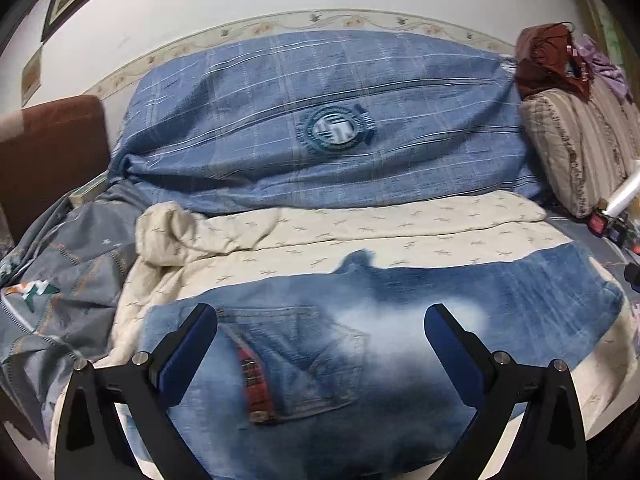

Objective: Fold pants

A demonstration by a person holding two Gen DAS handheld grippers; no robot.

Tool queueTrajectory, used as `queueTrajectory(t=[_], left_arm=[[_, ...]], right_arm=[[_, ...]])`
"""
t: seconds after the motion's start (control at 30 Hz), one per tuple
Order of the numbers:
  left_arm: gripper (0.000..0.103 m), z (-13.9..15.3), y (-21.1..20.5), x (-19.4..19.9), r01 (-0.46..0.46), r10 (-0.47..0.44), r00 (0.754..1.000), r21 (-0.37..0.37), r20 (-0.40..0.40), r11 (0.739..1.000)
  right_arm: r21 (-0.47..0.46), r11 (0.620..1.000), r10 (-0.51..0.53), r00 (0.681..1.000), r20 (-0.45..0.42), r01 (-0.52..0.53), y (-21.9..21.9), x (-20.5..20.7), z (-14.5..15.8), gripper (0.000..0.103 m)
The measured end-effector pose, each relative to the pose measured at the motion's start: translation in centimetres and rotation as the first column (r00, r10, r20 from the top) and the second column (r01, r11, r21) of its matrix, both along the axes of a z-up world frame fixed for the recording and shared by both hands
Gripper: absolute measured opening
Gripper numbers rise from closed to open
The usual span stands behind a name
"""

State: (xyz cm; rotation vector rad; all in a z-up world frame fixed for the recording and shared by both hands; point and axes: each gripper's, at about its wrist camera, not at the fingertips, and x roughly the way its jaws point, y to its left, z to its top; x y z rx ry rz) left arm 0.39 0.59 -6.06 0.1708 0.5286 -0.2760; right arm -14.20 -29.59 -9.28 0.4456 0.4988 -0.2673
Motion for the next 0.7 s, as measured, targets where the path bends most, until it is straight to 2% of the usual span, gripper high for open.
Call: queueTrajectory(t=[0.17, 0.37, 0.5, 0.6, 0.7], left_arm=[[0.103, -0.2, 3.2, 1.3, -0.091, 0.091, 0.995, -0.007, -0.043, 0.996], [0.103, -0.5, 7.3, 2.3, -0.192, 0.187, 0.978, -0.047, -0.096, 0.980], [0.103, -1.4, 8.5, 2.9, -0.222, 0.217, 0.966, -0.025, -0.145, 0.975], [0.103, -2.6, 8.9, 3.8, -0.234, 0.230, 0.949, 0.005, -0.215, 0.972], [0.103, -4.4, 9.1, 4.7, -0.245, 0.240, 0.917, 0.026, -0.319, 0.969]], right_arm=[[-0.007, 0.999, 0.047, 0.999, -0.027, -0.047, 1.8, 1.9, -0.5, 0.069], [-0.012, 0.996, 0.088, 0.996, -0.029, -0.088, 3.5, 3.5, -0.6, 0.069], [-0.031, 0.993, 0.116, 0.992, -0.053, -0.118, 4.9, 4.4, -0.8, 0.069], [-0.056, 0.989, 0.131, 0.989, -0.067, -0.135, 5.6, 4.7, -1.0, 0.069], [-0.062, 0.989, 0.133, 0.988, -0.076, -0.138, 5.7, 4.7, -1.1, 0.069]])
